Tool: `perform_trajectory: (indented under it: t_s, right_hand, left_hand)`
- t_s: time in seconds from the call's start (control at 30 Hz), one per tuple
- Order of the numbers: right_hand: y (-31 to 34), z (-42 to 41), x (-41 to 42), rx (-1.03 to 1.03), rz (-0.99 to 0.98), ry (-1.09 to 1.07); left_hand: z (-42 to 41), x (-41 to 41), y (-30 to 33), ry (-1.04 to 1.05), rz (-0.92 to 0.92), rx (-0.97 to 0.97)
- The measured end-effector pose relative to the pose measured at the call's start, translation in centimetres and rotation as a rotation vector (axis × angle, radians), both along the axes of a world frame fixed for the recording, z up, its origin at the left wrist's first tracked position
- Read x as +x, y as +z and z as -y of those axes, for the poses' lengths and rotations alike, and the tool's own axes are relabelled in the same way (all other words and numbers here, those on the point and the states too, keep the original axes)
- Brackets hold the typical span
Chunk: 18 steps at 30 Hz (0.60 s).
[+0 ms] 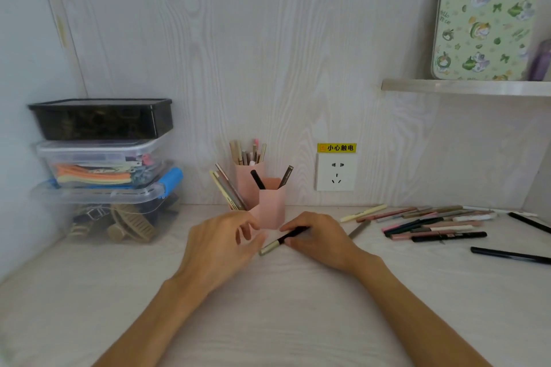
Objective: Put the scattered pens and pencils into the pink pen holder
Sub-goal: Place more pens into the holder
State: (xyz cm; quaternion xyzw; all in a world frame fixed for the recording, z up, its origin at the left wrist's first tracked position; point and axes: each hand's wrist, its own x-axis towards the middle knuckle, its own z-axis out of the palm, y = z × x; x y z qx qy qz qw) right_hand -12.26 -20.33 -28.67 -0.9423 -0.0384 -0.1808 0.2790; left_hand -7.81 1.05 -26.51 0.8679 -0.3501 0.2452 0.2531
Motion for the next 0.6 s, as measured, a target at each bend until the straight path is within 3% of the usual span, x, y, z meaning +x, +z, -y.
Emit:
perform_trajectory:
  t_s: [0.17,0.27,0.33,0.4,0.5,0.6]
  right_hand:
    - [1.3,-0.3,-0.2,0.277,0.01,0.029]
    - [2.8,1.8,-1.0,0.348,0.095,-0.194]
    - [2.9,3.7,-1.8,0.267,-0.017,-0.393]
    - [2.4,5.0,-2.4,0.102,-0.22,-0.521]
    - [2.1,5.2,-2.5,0.019,-0.33,-0.522]
    - [2.2,4.5,-2.3,0.008,-0.308,-0.43]
  left_hand:
    - [0.3,0.5,-1.8,0.004,-0.158,0.193]
    - [-0.5,0.8,-1.9,0.01,-0.151,0.15]
    - [-1.2,1.1,-1.4,0.025,-0.142,0.02]
    - [-1.5,1.3,-0.5,0.004,-0.101,-0.234]
    - [-1.6,1.2,1.3,-0.071,-0.065,-0.684]
    - [-1.6,1.5,2.5,-0.018,-0.021,-0.822]
